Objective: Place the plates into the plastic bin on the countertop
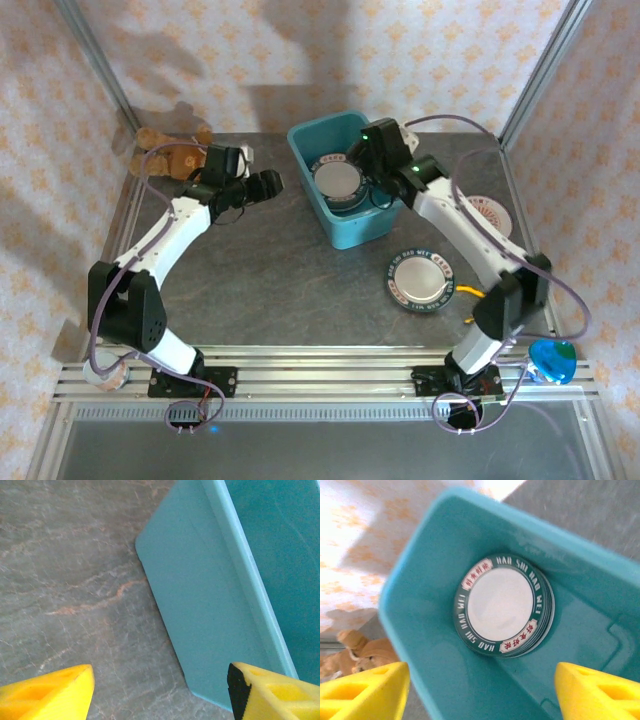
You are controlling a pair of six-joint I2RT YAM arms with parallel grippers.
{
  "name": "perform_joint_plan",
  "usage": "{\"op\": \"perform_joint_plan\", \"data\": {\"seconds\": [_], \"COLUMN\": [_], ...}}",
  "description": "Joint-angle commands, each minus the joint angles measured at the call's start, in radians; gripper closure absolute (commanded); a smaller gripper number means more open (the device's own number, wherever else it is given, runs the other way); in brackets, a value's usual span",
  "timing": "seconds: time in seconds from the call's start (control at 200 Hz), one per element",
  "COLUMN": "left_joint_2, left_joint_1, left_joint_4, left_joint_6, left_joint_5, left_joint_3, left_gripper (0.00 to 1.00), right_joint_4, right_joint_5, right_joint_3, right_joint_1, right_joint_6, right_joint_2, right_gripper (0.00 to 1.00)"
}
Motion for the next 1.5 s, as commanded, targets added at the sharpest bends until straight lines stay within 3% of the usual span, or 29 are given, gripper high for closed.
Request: {"op": "perform_joint_plan", "data": {"seconds": [0.0,0.085,0.245,0.425,0.791,1.296,1.496], "left_joint_2": [-0.052,-0.064,-0.077,-0.085,-0.051,-0.035,-0.011], "left_joint_1": [-0.026,-0.043,-0.062,-0.067,-0.068,-0.065,-0.055], "left_joint_4": [0.068,0.080,0.093,0.082,0.042,0.008,0.006], "left_joint_6": [-0.011,-0.011,-0.016,-0.003,0.040,0.084,0.087], "left_joint_5": [0.017,0.019,0.019,0.010,0.030,0.012,0.020], "left_joint_3": [-0.038,-0.047,-0.050,-0.034,0.016,0.043,0.055], "left_gripper": [0.28,0.28,0.28,0.28,0.28,0.27,0.27], "right_joint_4": [-0.072,-0.121,-0.137,-0.158,-0.054,-0.033,-0.081], "right_joint_5": [0.137,0.185,0.088,0.060,-0.044,-0.114,-0.096], "right_joint_3": [-0.103,-0.227,-0.538,-0.767,-1.021,-1.008,-0.984], "right_joint_1": [0.002,-0.009,-0.136,-0.192,-0.227,-0.228,-0.229], "right_joint_6": [-0.084,-0.045,0.106,0.236,0.346,0.297,0.295], "right_joint_2": [-0.146,-0.274,-0.501,-0.637,-0.573,-0.368,-0.403], "right_gripper": [0.26,0.27,0.30,0.30,0.29,0.27,0.27]}}
